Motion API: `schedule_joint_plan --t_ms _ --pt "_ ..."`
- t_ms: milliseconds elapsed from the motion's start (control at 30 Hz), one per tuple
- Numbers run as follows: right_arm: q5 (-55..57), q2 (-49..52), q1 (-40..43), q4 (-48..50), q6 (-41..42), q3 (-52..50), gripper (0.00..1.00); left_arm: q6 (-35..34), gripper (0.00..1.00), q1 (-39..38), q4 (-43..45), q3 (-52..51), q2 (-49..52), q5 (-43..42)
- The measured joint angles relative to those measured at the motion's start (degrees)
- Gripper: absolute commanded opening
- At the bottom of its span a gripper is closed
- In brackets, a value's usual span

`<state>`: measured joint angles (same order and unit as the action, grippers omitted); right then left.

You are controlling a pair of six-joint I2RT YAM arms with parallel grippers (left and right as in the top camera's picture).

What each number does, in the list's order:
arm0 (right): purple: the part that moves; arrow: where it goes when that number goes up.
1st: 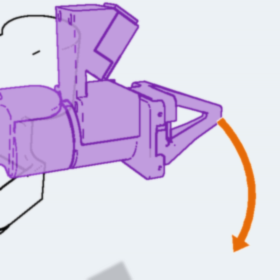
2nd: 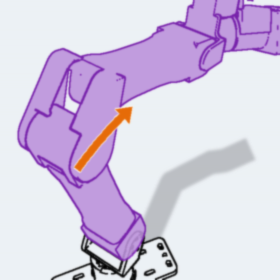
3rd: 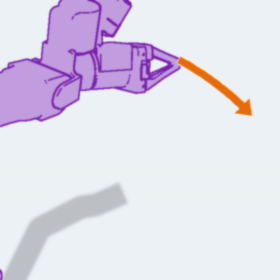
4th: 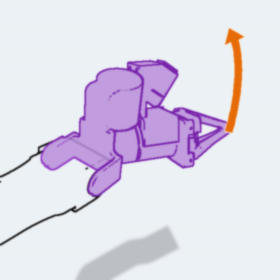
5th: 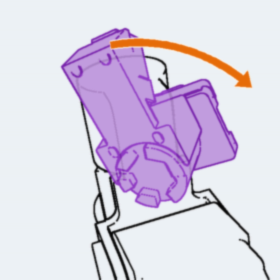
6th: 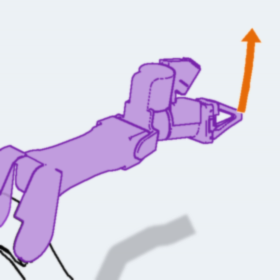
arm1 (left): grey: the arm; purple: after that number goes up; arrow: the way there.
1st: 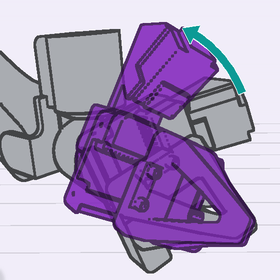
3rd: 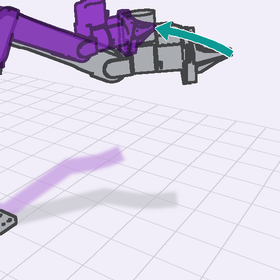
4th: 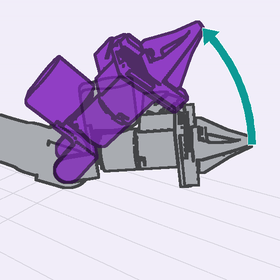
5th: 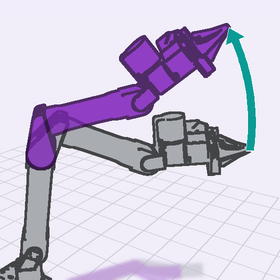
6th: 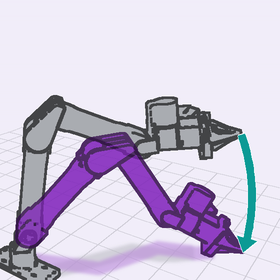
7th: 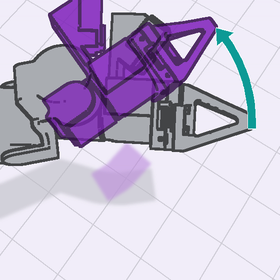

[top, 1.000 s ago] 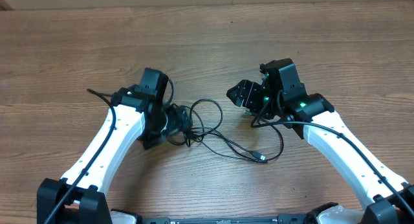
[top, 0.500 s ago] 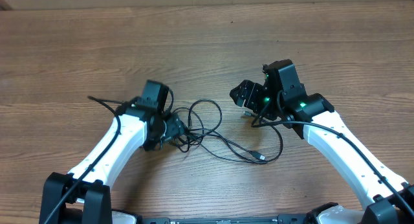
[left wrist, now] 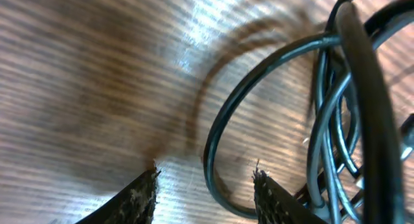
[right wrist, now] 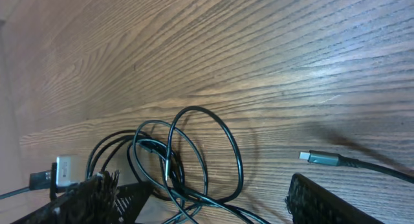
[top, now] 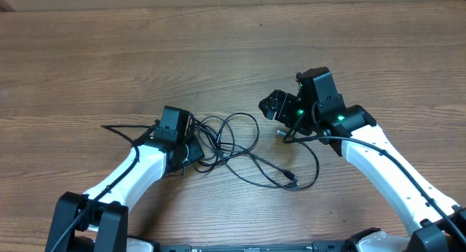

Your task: Untangle cables

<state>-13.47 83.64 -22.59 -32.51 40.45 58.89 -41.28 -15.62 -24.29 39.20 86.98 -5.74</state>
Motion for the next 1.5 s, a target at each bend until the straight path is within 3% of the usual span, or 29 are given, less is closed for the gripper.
schedule_joint_plan --t_ms 133,167,400,567,800,933,1067,1267,1500 --pt "0.0 0.0 0.0 -0.07 0.0 0.0 0.83 -0.57 0.15 0.02 4.11 -2.23 -0.68 0.92" --pt "-0.02 0.0 0.0 -0.07 0.02 0.02 0.83 -0.48 0.04 0.0 4.44 -2.54 -0.74 1.31" --pt "0.0 0.0 0.0 -2.16 -0.02 0.0 0.83 -0.28 0.04 0.0 4.52 -2.67 -0.72 2.78" --pt "-0.24 0.0 0.0 -5.22 -2.54 0.0 0.89 0.9 0.04 0.0 -8.66 3.61 -0.55 3.28" --pt "-13.51 0.0 -0.39 -9.53 -20.39 0.0 0.94 1.46 0.04 0.0 -29.11 24.39 -0.61 2.93" --pt "-21.7 0.0 -2.4 -9.05 -27.85 0.0 0.94 2.6 0.04 0.0 -35.43 33.55 -0.63 0.15" --pt "-24.24 0.0 -4.37 -5.79 -30.32 0.02 0.93 6.21 0.04 0.0 -38.77 39.43 -0.63 -1.66" --pt "-22.6 0.0 -6.43 5.95 -24.39 0.02 0.91 10.16 0.04 0.0 -39.78 43.19 -0.85 -4.87" --pt "-9.64 0.9 -11.85 18.4 -10.8 0.04 0.87 11.98 0.04 -1.11 -39.54 43.19 -0.83 -9.53"
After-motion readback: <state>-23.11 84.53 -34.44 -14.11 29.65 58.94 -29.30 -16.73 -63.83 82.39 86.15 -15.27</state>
